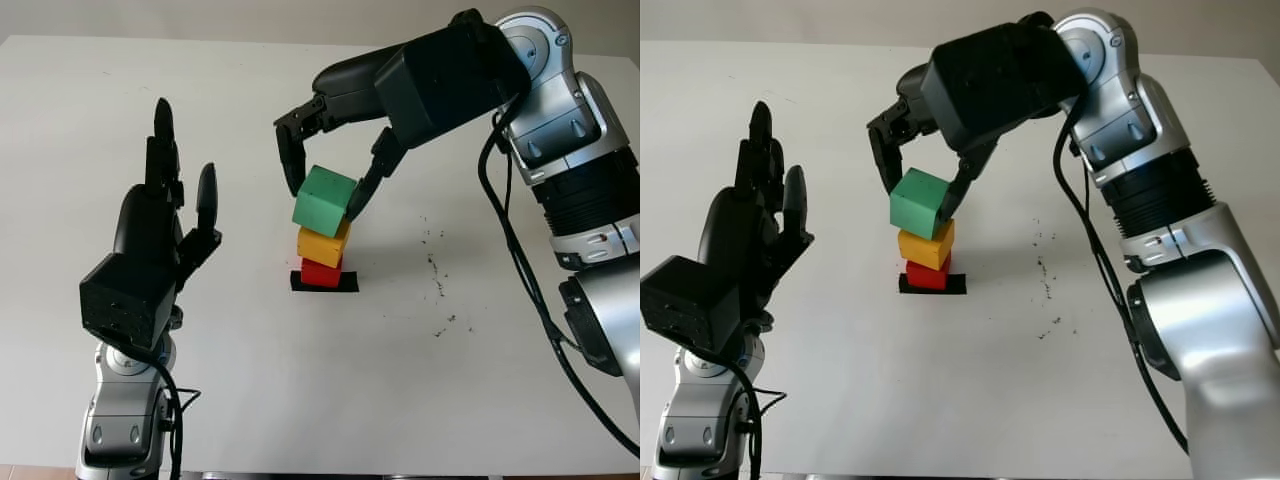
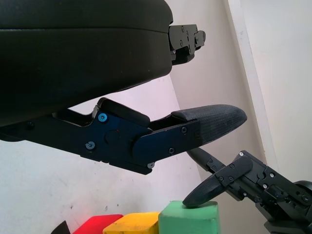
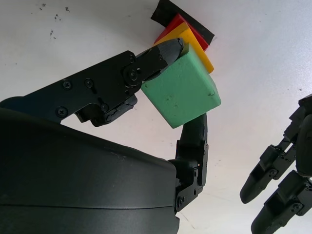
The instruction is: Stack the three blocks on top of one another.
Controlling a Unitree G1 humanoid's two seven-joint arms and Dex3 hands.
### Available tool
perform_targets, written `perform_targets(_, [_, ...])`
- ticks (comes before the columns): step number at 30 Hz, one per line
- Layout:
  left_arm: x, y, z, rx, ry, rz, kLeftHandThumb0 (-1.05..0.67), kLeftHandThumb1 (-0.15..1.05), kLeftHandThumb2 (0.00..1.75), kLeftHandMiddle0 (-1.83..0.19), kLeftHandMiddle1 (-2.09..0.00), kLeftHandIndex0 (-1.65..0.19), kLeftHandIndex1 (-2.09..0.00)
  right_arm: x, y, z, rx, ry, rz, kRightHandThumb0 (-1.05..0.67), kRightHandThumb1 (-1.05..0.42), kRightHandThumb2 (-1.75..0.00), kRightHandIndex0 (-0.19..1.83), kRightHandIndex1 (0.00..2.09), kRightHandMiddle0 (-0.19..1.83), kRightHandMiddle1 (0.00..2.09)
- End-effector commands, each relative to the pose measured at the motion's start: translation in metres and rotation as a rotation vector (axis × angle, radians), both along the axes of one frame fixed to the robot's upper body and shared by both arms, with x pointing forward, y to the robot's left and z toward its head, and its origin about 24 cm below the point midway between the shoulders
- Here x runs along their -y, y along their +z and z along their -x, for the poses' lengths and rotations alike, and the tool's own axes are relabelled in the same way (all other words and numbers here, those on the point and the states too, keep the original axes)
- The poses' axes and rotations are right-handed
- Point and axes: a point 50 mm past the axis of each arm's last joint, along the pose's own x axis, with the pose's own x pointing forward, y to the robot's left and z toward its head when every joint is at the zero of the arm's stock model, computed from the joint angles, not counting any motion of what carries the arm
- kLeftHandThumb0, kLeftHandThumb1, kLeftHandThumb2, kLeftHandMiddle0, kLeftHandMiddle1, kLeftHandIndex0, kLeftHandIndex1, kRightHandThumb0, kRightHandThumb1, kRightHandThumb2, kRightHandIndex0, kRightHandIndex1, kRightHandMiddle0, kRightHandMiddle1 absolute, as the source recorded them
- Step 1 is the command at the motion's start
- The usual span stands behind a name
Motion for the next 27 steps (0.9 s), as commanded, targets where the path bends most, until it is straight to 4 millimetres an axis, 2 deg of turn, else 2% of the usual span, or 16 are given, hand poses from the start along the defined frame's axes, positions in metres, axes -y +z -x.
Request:
perform_targets(1, [-0.0004, -0.0010, 0.0016, 0.000, -0.001, -0.006, -0.80, 1.05, 0.70, 0.14, -0.05, 0.12, -0.05, -0.0016, 0.0020, 0.0010, 0.003, 0.013, -0.008, -0.35, -0.95, -0.06, 0.18, 0.04, 0.27, 1.74])
perform_targets(17, [0.0003, -0.0015, 0.0023, -0.002, 0.000, 0.003, -0.80, 1.05, 0.69, 0.14, -0.05, 0.13, -0.05, 0.0003, -0.0033, -0.0002, -0.012, 0.014, 0.013, -0.35, -0.96, -0.06, 0.18, 0.05, 0.25, 1.80])
perform_targets(27, [0.0005, -0.0014, 0.0025, -0.002, 0.002, 0.002, -0.80, 1.05, 0.68, 0.15, -0.05, 0.12, -0.05, 0.0012, -0.0072, 0.0001, -0.003, 0.044, 0.031, -0.38, -0.95, -0.05, 0.18, 0.05, 0.26, 1.74])
